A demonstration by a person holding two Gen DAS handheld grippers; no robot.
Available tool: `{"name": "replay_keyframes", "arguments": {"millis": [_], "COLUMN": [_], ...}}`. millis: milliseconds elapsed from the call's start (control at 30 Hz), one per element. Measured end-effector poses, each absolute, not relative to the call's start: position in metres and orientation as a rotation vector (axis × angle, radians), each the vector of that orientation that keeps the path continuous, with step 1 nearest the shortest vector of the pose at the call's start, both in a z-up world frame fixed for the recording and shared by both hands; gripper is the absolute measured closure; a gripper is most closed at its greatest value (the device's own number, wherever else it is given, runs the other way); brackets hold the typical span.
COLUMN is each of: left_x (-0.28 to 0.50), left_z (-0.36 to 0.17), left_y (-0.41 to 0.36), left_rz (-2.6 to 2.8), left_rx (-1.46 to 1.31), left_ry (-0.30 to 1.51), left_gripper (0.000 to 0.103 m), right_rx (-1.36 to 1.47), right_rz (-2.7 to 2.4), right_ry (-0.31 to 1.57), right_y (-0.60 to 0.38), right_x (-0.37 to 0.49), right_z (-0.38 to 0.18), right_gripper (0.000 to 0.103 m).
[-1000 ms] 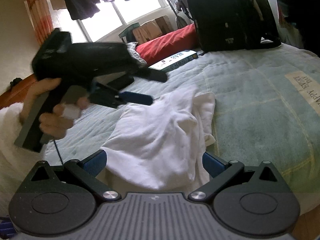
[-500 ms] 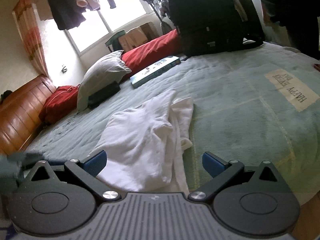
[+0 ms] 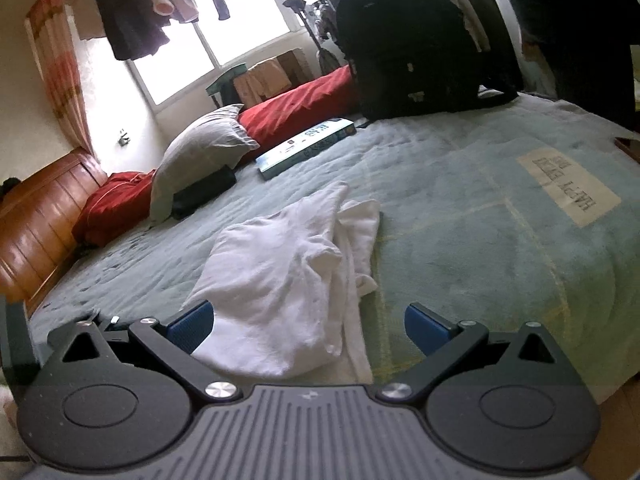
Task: Fold clothes
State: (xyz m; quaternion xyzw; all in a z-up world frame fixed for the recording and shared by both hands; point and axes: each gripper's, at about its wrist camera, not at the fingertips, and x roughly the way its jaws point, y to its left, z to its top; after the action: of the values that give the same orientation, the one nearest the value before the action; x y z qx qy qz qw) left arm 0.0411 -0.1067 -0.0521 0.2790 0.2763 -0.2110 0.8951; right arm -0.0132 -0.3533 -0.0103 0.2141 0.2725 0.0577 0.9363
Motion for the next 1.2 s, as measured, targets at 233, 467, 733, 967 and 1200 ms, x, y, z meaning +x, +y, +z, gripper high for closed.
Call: {"name": "replay_keyframes", "arguments": {"millis": [233, 467, 733, 967, 1200], "left_x": [0.034, 0.023, 0.02, 0.022, 0.035], "left_z": [-0.043, -0.031, -0.015, -0.011, -0.009], "left_y": [-0.082, -0.081, -0.066, -0.063, -0.071], "left_rz": [-0.451, -0.493, -0.488, -0.485, -0.511], "left_rx": [0.425, 0.439, 0.37, 0.346, 0.312], "left_ry": [0.602, 0.586, 0.568, 0.569, 0.63], "left_gripper": [0.016, 0.015, 0.015, 0.014, 0.014], "right_rx": [0.545, 0.556, 0.538, 0.586, 0.636], "right_rz": [0.169, 0.254, 0.24, 0.191, 0.26], "right_ry": [0.565, 0.59, 0.694, 0.721, 0.741], "right_y": [-0.368, -0.359, -0.347, -0.36, -0.358], "right_x": [-0.011, -0.007, 0.014, 0.015, 0.013], "right_z": [-0.019, -0.026, -0.051, -0.056, -0.064], "right_gripper": [0.003, 0.036, 0.048, 0.048, 0.048]}}
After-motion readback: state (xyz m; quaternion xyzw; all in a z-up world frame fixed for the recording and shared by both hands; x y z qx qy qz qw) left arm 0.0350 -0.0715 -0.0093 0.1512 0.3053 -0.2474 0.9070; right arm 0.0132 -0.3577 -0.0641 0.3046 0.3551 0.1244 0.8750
